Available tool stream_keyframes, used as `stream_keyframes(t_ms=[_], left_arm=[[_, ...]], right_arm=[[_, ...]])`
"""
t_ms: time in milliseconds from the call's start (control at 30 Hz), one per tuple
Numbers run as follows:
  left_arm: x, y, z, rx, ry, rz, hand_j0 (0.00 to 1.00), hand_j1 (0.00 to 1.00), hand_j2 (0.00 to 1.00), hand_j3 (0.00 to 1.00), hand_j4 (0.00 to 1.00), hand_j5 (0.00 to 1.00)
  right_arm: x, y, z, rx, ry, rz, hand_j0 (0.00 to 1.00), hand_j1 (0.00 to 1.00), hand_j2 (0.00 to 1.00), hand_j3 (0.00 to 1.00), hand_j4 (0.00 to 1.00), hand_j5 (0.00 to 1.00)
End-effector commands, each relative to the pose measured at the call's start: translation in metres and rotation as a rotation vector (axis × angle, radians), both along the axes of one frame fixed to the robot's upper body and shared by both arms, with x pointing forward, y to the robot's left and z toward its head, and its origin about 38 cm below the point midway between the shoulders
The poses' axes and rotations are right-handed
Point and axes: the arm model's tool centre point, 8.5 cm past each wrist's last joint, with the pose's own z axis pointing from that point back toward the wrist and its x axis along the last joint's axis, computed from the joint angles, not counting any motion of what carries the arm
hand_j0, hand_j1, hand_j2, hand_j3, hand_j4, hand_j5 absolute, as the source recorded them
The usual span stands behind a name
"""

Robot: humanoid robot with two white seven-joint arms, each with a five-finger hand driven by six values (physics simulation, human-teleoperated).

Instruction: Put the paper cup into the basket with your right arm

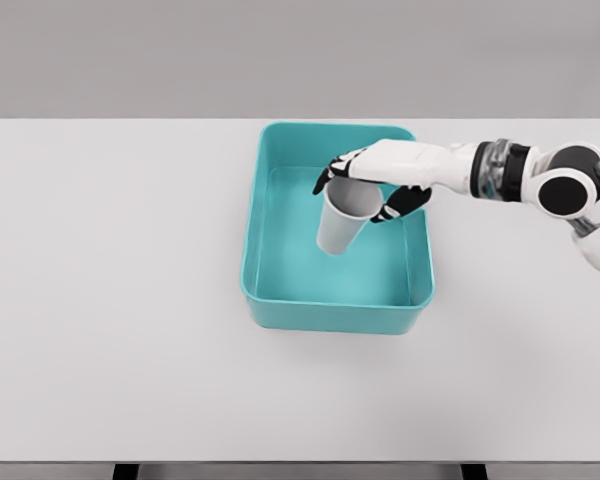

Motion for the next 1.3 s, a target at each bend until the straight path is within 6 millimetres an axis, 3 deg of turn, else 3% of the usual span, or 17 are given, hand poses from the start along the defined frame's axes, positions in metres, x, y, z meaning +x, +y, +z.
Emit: stream_keyframes(t_ms=[0,467,633,867,1267], left_arm=[[0.0001,0.0000,0.0000,0.000,0.000,0.000,1.00,1.00,1.00,1.00,1.00,1.00],[0.0001,0.0000,0.0000,0.000,0.000,0.000,1.00,1.00,1.00,1.00,1.00,1.00],[0.0001,0.0000,0.0000,0.000,0.000,0.000,1.00,1.00,1.00,1.00,1.00,1.00],[-0.0004,0.0000,0.0000,0.000,0.001,0.000,1.00,1.00,1.00,1.00,1.00,1.00],[0.0001,0.0000,0.0000,0.000,0.000,0.000,1.00,1.00,1.00,1.00,1.00,1.00]], right_arm=[[0.0012,0.0057,-0.0066,-0.007,0.010,0.005,0.68,0.68,0.68,0.68,0.68,0.68],[0.0014,0.0071,-0.0121,-0.022,0.021,0.008,0.69,0.69,0.69,0.69,0.69,0.69],[0.0004,0.0077,-0.0112,-0.023,0.018,0.012,0.82,0.82,0.82,0.82,0.82,0.82],[-0.0001,0.0083,-0.0114,-0.024,0.018,0.014,0.92,0.92,0.92,0.92,0.92,0.92],[-0.0012,0.0078,-0.0110,-0.027,0.015,0.016,0.93,0.93,0.93,0.93,0.93,0.93]])
